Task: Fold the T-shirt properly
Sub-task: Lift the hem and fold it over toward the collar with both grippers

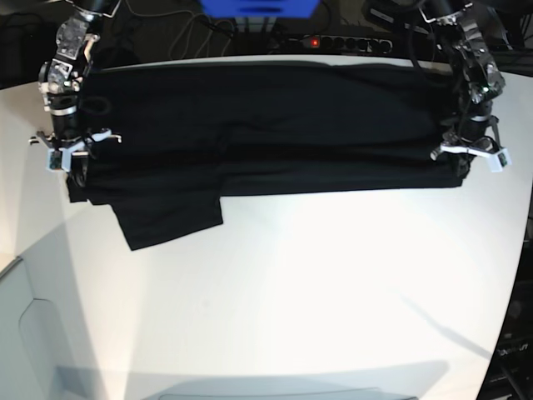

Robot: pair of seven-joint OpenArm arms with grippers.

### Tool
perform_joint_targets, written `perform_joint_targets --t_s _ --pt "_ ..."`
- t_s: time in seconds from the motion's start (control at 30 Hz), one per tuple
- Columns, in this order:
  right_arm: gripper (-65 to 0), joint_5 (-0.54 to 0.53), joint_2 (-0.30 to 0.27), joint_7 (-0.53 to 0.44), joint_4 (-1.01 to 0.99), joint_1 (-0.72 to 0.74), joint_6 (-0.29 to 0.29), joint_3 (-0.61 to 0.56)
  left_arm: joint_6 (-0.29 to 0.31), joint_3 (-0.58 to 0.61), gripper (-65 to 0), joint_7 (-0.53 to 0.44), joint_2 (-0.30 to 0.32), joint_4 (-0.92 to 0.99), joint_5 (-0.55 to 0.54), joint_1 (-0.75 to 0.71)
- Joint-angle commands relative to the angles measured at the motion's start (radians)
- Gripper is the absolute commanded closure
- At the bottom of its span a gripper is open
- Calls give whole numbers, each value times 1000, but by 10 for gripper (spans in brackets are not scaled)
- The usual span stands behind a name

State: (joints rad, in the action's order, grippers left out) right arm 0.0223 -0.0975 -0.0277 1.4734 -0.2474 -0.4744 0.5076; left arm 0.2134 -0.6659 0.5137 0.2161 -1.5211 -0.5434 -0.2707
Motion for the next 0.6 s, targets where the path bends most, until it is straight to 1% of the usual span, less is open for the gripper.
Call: perform_joint_targets --t_s 0.0,0.37,0.43,0.57 --pt "0 -8 -14 -28 16 1 -1 6 -1 -8 0 -28 19 -23 -5 6" --pt "-2 -3 -14 -19 -20 1 -1 0 -1 -8 0 -28 18 -16 -5 -8" --pt "-65 -3 -14 -19 -18 1 -1 6 -1 -7 0 -28 18 -14 -5 -8" --pt "-231 -3 -15 -24 3 -8 -1 24 -1 -4 0 -25 18 -14 -5 -8"
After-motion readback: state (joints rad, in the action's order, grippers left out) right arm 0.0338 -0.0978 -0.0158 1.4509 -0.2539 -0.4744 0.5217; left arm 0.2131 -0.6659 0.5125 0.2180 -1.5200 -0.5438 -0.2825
